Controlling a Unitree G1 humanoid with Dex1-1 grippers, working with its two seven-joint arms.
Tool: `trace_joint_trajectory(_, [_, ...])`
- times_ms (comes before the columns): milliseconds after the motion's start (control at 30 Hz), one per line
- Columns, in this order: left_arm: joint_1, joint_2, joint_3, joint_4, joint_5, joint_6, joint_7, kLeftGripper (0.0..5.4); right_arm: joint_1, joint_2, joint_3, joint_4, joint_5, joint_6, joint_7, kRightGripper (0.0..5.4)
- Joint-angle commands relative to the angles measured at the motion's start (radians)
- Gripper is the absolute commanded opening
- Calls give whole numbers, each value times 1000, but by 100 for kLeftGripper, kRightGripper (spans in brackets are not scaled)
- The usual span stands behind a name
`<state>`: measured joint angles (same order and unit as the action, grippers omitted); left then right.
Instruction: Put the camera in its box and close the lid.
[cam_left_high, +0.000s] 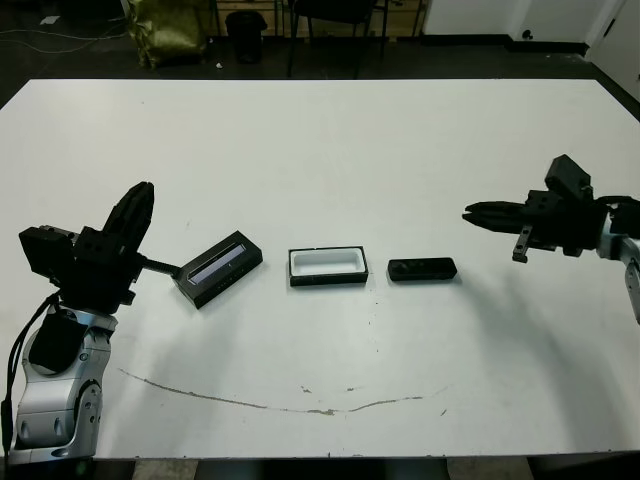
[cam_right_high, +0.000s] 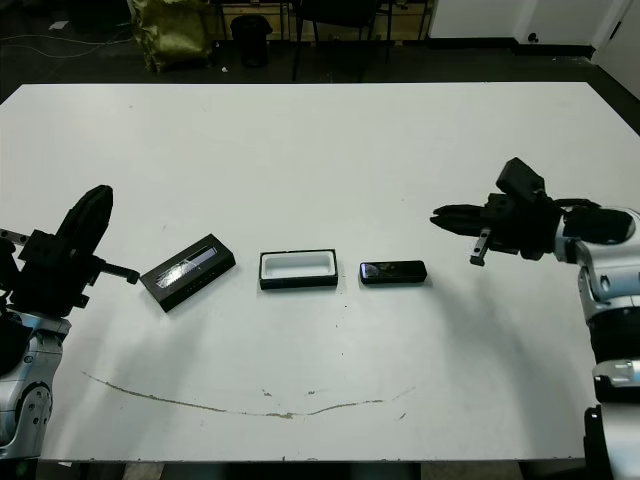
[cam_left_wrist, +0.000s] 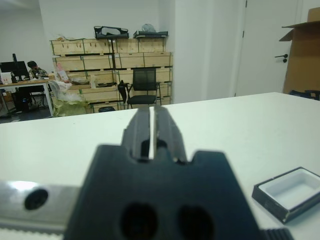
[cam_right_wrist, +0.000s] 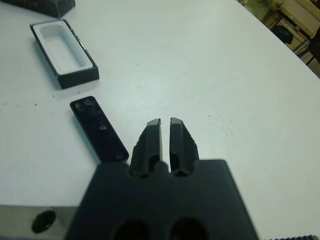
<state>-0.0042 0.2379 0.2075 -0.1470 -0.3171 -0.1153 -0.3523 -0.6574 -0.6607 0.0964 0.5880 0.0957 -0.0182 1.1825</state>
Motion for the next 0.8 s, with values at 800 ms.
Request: trace_joint_trajectory(800, [13, 9, 4, 19, 4, -2, -7, 0, -92, 48, 195, 80, -310, -107, -171, 1])
